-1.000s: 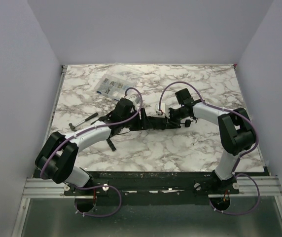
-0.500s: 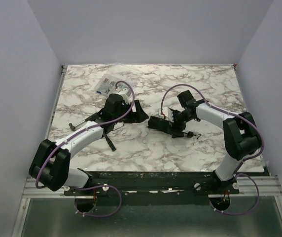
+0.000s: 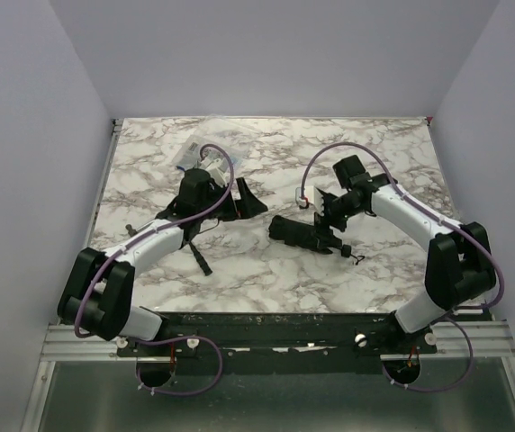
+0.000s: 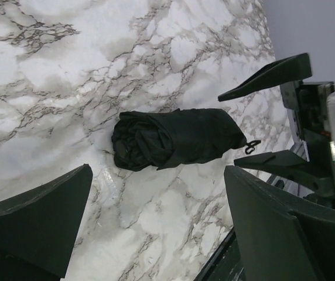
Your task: Put away the umbrella
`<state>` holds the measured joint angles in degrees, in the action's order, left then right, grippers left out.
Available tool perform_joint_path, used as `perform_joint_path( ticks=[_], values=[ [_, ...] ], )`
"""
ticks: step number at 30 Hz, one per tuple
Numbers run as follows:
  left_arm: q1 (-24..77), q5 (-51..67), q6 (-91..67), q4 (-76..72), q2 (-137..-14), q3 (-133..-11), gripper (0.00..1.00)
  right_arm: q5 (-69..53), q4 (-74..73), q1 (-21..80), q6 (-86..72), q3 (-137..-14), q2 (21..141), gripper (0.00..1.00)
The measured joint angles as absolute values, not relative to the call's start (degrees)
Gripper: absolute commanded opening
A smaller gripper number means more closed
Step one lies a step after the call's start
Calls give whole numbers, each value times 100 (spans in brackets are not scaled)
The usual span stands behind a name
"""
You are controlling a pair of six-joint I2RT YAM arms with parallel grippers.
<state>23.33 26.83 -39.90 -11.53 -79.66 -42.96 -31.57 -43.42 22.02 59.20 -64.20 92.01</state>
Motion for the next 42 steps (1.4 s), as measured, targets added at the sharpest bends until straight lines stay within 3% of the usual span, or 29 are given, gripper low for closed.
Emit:
perform_joint_path(
  ticks=[3,5,9,11,15,19,23,30,42],
  values=[
    [2383,2847,-3889,-1149,-8134,-4386,98,-3310,-4523,2150,5756,-6504,8982,96],
    [2456,2921,-3820,-1114,-8261,-4438,97,-3457,-4670,2067,5638,-6541,8853,85],
    [2694,2965,-3706,-996,-8536,-4567,89,-3658,-4991,1533,5452,-6541,8685,38],
    [2766,2965,-3682,-941,-8648,-4628,80,-3708,-5205,1013,5446,-6534,8641,26],
    [2799,2963,-3658,-773,-8868,-4757,68,-3573,-5516,-51,5623,-6296,8458,13],
    [2797,2936,-3667,-666,-9192,-4967,60,-3203,-5566,-320,5909,-5332,7813,3],
    [2799,2862,-3662,-486,-9404,-5120,58,-3076,-5502,-290,5944,-4543,7520,0],
    [2799,2724,-3660,-279,-9839,-5352,55,-3063,-4689,-148,5559,-4434,8071,0],
    [2888,2716,-3564,110,-10593,-6084,55,-2880,-3223,1199,4049,-4436,8613,0]
  ],
)
